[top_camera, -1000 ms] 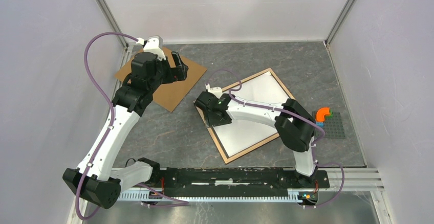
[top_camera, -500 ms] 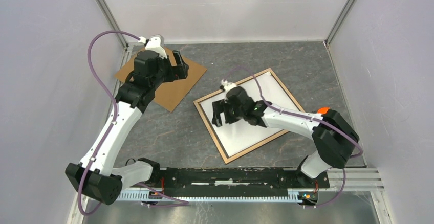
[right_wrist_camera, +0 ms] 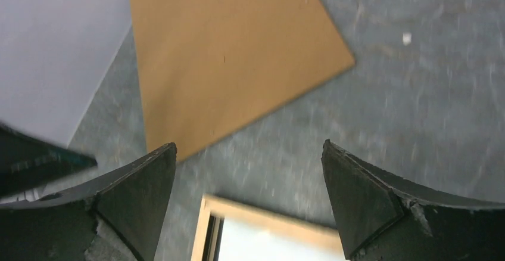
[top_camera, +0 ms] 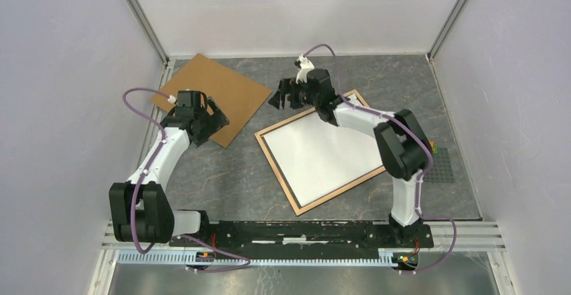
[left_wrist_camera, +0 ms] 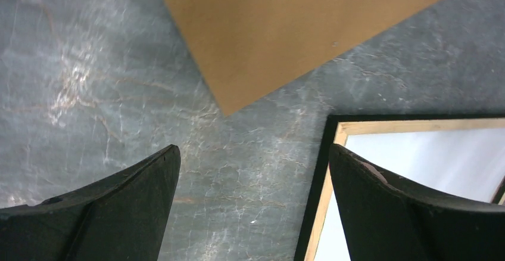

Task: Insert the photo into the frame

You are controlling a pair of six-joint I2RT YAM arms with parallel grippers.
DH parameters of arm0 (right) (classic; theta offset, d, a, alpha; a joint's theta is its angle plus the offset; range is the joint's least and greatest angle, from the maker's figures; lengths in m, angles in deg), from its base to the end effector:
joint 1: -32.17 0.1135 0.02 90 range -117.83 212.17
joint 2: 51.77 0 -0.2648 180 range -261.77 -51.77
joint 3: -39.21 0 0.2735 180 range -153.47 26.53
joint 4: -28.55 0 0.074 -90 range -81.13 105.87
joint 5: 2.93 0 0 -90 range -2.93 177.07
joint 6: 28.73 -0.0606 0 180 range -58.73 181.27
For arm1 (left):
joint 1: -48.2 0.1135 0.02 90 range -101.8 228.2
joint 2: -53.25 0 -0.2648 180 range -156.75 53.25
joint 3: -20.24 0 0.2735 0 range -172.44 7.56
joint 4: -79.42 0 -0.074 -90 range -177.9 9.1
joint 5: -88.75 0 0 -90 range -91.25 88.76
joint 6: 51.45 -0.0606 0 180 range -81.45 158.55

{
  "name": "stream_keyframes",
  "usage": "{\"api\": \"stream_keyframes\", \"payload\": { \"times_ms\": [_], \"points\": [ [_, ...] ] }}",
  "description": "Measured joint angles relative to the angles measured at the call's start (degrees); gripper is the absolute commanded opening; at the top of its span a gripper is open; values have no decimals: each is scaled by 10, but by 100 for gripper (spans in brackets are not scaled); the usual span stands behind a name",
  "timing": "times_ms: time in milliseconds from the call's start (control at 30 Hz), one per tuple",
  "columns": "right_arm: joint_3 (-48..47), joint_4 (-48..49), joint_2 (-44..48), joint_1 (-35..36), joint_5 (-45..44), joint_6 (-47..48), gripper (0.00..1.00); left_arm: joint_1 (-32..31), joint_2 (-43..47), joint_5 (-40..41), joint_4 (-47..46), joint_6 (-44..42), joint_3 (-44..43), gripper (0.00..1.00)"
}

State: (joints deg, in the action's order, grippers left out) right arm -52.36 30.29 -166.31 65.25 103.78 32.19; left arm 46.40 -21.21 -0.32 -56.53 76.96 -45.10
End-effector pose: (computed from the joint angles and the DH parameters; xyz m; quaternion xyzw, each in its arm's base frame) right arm 0.4135 0.2902 0.1998 -0.1105 0.8131 0.3912 0.4166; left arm 0.2997 -0.0084 0.2175 -0.3004 0.8999 -0.1014 0.2993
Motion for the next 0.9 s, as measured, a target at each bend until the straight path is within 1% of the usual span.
{"api": "stream_keyframes", "payload": {
  "times_ms": [100,267,400,600,667,900],
  "points": [
    [-111,1,-88,-11,10,-1,98,23,0,-3,-4,44,32,100],
    [-276,-3,-226,-22,17,-9,98,48,0,-10,-55,110,94,100],
    [-357,-4,-303,-24,12,-14,98,48,-7,-15,-92,148,129,100],
    [-434,-4,-376,-24,-3,-19,98,48,-17,-15,-135,169,152,100],
    [-457,-3,-396,-24,-5,-27,95,48,-17,-13,-148,172,156,100],
    [-458,11,-412,-22,7,-52,89,48,-54,-13,-196,188,154,100]
  ]
}}
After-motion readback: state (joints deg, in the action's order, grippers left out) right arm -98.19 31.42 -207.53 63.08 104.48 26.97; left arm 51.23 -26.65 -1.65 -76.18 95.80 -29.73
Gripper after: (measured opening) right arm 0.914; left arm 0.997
